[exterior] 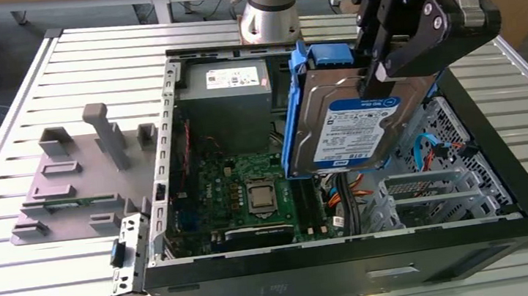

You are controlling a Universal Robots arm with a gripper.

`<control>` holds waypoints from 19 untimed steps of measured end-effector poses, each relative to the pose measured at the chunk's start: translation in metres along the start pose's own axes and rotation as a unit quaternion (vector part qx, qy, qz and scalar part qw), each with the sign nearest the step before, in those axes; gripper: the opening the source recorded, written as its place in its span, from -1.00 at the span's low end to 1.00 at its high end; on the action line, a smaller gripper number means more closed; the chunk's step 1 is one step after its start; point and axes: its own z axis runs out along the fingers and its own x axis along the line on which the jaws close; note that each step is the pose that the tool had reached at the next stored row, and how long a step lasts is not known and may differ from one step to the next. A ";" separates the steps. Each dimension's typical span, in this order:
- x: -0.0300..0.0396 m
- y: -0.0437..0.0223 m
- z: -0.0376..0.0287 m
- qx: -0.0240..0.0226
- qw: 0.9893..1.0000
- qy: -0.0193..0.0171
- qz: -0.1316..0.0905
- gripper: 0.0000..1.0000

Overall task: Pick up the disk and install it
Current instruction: 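Pick up the disk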

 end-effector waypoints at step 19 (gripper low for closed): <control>0.0178 -0.0210 0.0005 0.000 1.000 0.000 0.000 -0.30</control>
